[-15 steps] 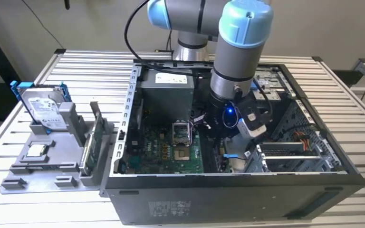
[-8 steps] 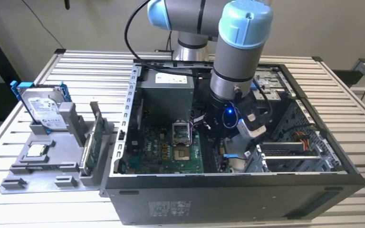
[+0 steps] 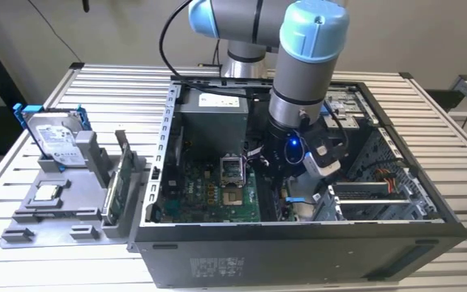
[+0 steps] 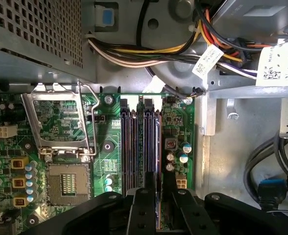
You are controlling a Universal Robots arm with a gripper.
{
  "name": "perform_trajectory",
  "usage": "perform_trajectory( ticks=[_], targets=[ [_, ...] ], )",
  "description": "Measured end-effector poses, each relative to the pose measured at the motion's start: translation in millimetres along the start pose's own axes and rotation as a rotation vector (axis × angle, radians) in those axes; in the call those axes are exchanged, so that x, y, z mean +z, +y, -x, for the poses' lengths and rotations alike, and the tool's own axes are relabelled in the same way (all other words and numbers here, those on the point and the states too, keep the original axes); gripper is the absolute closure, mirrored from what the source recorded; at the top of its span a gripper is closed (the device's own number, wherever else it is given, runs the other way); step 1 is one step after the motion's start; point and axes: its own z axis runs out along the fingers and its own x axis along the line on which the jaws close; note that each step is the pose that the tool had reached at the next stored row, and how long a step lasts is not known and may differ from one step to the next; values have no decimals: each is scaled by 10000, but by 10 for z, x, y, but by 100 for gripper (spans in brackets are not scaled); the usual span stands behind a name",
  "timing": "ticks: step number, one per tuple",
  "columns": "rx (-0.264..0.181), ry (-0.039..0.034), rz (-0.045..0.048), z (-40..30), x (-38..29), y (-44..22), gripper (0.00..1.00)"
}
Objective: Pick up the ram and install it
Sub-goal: 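Insert the ram into the slot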
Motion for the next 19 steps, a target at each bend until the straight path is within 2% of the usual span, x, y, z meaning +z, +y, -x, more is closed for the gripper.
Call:
perform_trajectory(
  ticks=[7, 8, 12, 14, 19],
  targets=[
    [0, 0, 1, 7, -318, -10, 78],
    [-2, 4, -1, 8, -349, -12, 78],
    [-1, 4, -1, 7, -351, -15, 78],
    [-1, 4, -1, 8, -351, -17, 87],
    [-1, 4, -1, 8, -351, -20, 89]
  ],
)
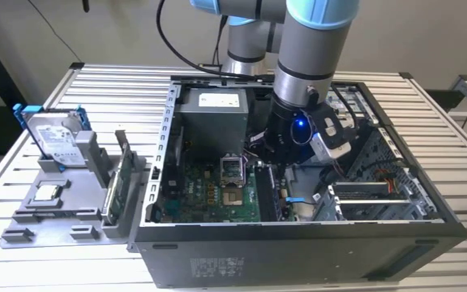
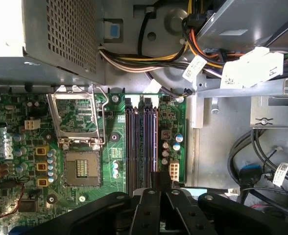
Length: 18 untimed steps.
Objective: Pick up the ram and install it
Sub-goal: 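Insert the ram into the slot, then press down the ram until it locks into place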
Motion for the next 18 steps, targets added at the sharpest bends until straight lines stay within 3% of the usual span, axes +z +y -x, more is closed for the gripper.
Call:
perform_trajectory(
  ticks=[18],
  targets=[
    [-147, -5, 5, 1, 1, -12, 89]
  ],
)
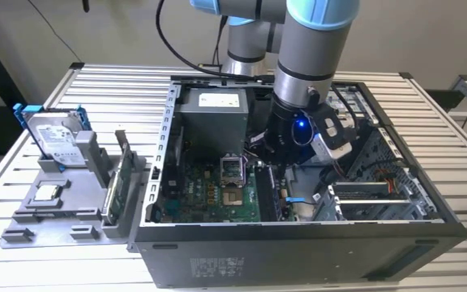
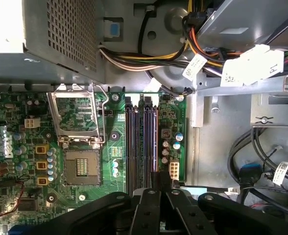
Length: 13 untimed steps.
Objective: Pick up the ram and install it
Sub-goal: 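Press down the ram until it locks into place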
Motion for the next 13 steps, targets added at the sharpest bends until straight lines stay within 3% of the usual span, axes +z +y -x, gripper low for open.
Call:
perform_trajectory(
  ticks=[6, 13],
  targets=[
    [-629, -22, 13, 0, 0, 0, 89],
    [-1676, -58, 33, 0, 0, 0, 89]
  ],
)
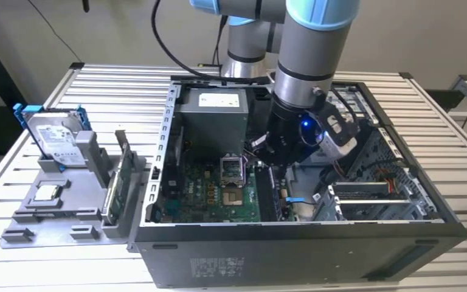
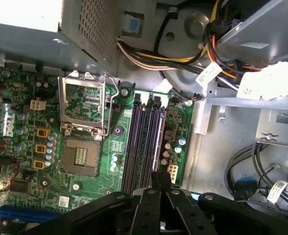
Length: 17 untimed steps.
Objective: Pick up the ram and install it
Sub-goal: 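Press down the ram until it locks into place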
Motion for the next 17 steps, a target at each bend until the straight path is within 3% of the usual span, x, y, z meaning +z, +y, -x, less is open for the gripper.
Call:
perform_trajectory(
  ticks=[9, 17],
  targets=[
    [-1291, -44, 26, 0, 0, 0, 89],
    [-1809, -62, 38, 0, 0, 0, 89]
  ],
)
